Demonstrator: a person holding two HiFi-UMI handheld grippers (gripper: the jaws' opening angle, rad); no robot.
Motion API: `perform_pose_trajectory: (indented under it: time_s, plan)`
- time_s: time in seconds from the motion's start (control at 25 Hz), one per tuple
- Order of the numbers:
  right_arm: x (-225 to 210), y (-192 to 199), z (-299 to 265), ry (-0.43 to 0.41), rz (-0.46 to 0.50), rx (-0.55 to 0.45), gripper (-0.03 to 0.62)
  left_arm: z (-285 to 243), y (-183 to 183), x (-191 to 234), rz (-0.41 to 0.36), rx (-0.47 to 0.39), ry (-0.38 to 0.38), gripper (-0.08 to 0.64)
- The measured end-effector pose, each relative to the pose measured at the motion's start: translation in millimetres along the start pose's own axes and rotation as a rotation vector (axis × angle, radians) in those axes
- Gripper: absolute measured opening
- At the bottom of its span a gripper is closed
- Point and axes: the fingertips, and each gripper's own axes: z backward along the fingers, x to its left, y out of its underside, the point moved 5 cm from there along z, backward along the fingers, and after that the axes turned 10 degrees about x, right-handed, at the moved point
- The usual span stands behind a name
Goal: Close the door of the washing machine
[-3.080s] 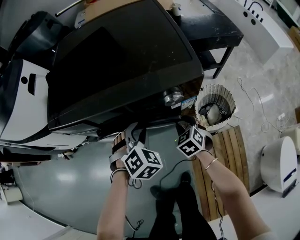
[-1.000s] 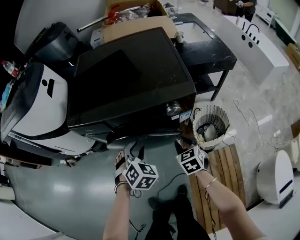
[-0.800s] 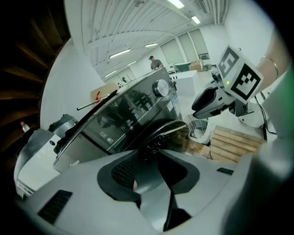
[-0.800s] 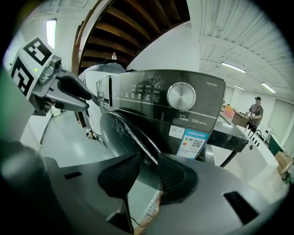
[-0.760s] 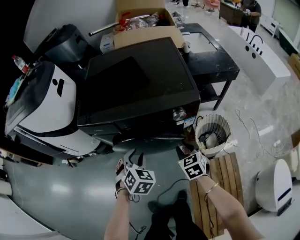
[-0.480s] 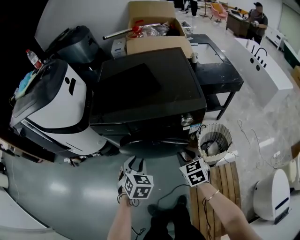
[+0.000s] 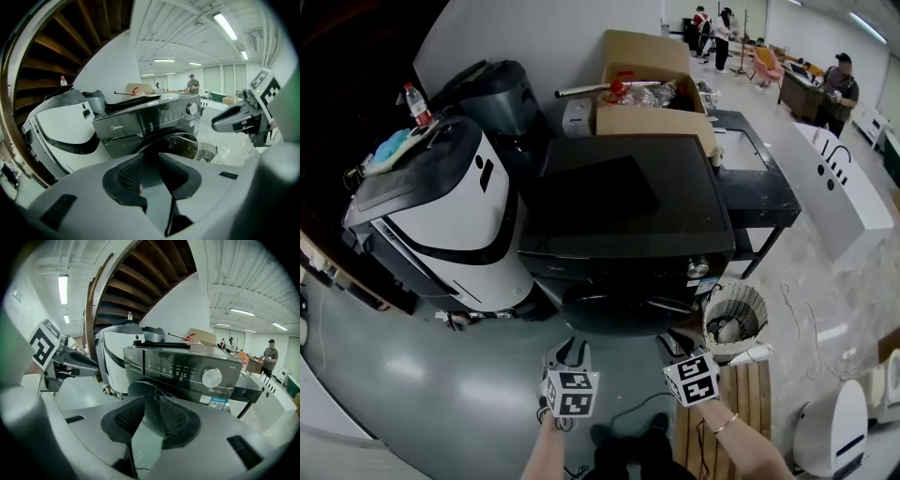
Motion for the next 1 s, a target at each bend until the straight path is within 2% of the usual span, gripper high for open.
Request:
perform_pose_trajectory:
  time_s: [0.24, 0.32, 0.68, 1.0]
  plan:
    - [28.6, -14.1, 26.9, -0.007, -0.004, -0.035, 0.097, 43.9, 19.1, 28.1, 0.199, -0.082, 0.017, 0.08]
    - [34.9, -19.5, 33.5, -0.005, -0.013, -0.051, 0.091, 53.5, 25.5, 37.6, 0.24, -0.097, 0.016, 0.066]
    - [60.0, -29.7, 55.5, 0.018, -0.053, -0.095, 0.008, 77.8, 48.0, 66.3, 0.272, -0.115, 0.006, 0.031]
    - [78.4, -25.3, 60.4, 0.03, -0.078, -0.084, 0.006, 86.2, 62.9, 82.9, 0.283, -0.118, 0.027, 0.021]
